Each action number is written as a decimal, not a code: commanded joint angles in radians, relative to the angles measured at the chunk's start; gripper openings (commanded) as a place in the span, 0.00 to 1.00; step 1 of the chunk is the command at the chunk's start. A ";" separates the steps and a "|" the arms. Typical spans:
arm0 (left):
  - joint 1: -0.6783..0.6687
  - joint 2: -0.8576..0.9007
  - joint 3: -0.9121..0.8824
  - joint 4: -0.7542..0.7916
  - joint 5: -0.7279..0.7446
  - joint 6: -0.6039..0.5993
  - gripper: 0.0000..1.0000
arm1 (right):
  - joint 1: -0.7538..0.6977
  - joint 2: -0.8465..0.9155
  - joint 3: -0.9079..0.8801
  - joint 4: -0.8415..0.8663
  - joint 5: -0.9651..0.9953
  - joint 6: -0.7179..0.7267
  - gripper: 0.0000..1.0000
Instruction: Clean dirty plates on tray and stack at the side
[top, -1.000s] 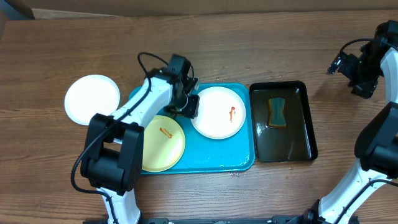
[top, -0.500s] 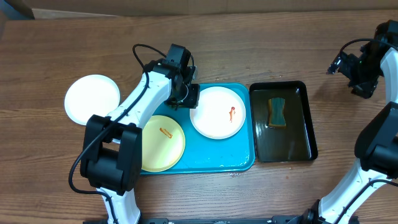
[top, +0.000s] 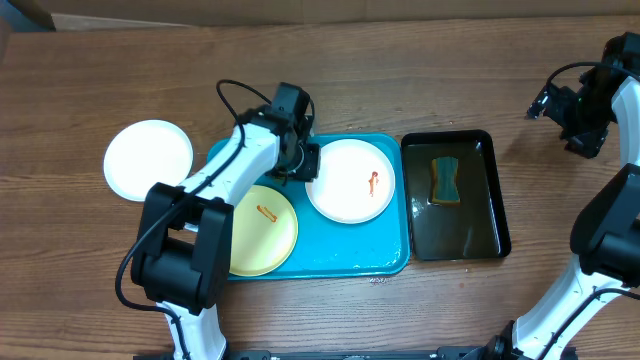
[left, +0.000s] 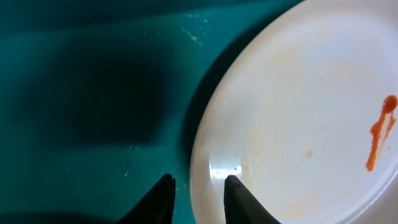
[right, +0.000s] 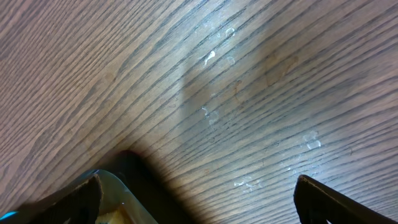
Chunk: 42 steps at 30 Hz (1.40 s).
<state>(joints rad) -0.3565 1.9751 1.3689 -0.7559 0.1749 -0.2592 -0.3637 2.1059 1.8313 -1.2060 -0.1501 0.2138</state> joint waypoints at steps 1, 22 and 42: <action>-0.024 -0.013 -0.044 0.035 -0.010 -0.011 0.26 | 0.003 -0.013 0.021 0.002 0.000 0.008 1.00; -0.033 -0.013 -0.052 0.048 -0.074 -0.057 0.04 | 0.003 -0.013 0.021 0.002 0.000 0.008 1.00; -0.027 -0.013 -0.052 -0.049 -0.189 -0.202 0.04 | 0.003 -0.013 0.021 0.036 -0.008 0.012 1.00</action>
<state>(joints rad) -0.3859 1.9671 1.3239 -0.7971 0.0254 -0.4320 -0.3641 2.1059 1.8313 -1.1927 -0.1497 0.2134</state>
